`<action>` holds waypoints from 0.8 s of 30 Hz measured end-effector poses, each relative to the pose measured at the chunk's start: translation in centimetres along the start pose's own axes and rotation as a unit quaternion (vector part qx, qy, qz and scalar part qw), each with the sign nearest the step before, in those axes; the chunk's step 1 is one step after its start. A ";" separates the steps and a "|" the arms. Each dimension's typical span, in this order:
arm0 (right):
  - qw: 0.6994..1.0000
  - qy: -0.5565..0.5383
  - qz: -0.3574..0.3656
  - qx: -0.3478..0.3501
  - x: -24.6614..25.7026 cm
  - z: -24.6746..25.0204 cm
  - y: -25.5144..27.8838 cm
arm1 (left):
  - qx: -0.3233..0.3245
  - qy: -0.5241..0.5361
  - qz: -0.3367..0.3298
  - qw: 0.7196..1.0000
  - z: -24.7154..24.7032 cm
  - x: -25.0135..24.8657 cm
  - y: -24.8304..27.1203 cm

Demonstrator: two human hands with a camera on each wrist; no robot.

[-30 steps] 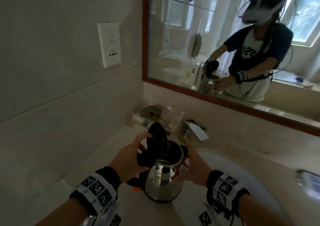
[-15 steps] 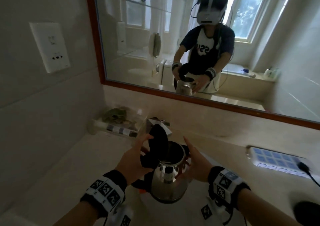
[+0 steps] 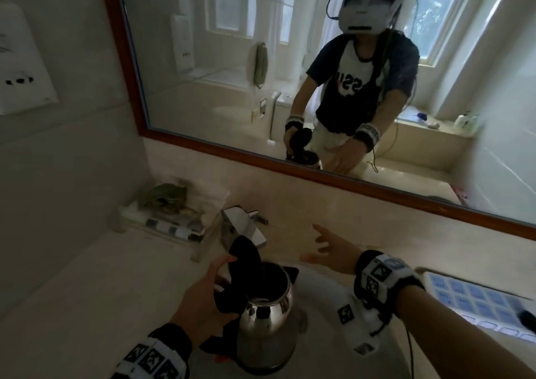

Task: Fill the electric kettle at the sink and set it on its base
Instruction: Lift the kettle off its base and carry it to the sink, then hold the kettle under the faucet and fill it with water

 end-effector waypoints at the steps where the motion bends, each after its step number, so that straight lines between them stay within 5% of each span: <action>1: 1.000 0.008 0.006 0.003 0.2 0.4 -1.1 | -0.003 0.011 0.013 1.000 -0.2 0.4 -0.4; 8: 0.959 0.244 0.132 0.063 4.5 -1.5 -7.9 | -0.070 -0.040 0.041 0.996 0.8 1.2 -2.5; 17: 0.922 0.301 0.208 0.123 6.2 -5.1 -11.5 | -0.092 -0.034 0.063 0.993 1.0 2.0 -3.9; 24: 0.892 0.356 0.259 0.106 5.9 -4.8 -11.9 | -0.086 -0.048 0.064 0.993 -0.7 3.1 -5.1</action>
Point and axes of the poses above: each hand's wrist, its own y-axis away from the middle knuckle, its own z-axis out of the back of the hand, x = y × z, the point moved 9 cm from there along -y, towards the middle knuckle, and after that the axes turned 6 degrees about -y, right-handed, at the moved point
